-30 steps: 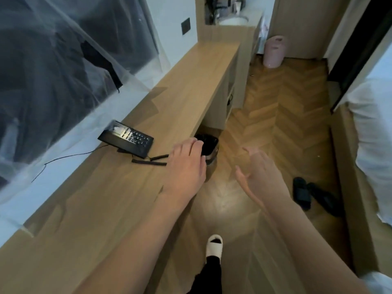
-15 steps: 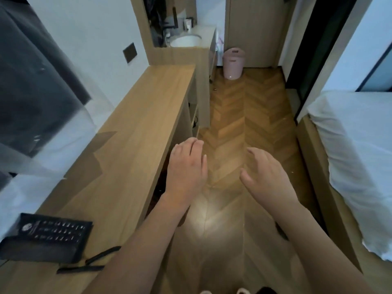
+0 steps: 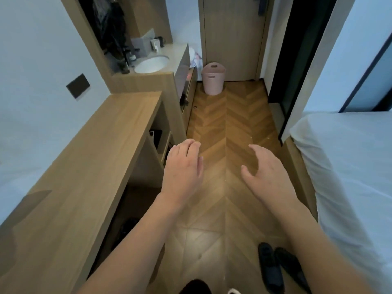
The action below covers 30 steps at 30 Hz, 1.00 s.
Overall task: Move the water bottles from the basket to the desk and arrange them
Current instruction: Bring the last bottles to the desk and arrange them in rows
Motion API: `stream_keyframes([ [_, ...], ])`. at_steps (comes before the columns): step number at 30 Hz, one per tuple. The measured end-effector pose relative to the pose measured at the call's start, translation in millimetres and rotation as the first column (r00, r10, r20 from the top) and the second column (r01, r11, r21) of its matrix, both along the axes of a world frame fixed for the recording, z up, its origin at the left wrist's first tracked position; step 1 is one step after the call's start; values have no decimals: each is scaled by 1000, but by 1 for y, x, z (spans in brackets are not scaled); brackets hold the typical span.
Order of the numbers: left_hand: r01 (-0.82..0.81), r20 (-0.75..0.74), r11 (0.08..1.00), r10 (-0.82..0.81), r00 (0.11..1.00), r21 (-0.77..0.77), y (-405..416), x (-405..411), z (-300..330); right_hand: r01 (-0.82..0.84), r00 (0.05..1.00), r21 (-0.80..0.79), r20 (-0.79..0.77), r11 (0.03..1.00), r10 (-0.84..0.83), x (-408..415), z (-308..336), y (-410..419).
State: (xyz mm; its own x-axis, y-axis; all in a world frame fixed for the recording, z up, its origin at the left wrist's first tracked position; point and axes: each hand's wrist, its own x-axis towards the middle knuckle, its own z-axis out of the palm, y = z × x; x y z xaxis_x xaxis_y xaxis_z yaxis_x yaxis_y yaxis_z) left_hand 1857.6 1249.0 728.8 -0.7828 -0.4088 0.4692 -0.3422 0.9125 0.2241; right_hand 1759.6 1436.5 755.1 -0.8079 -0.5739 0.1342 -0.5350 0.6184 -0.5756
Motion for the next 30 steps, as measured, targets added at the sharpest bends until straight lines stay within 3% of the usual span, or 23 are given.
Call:
stream_keyframes([
  [22,102,5,994,-102,995,45,-202,-484,-10,96,995,24,12,995,-97,-473,-21,-191],
  [30,78,45,997,-78,996,9,-274,-670,-27,29,1000,31,2,999,-29,-664,-46,-268],
])
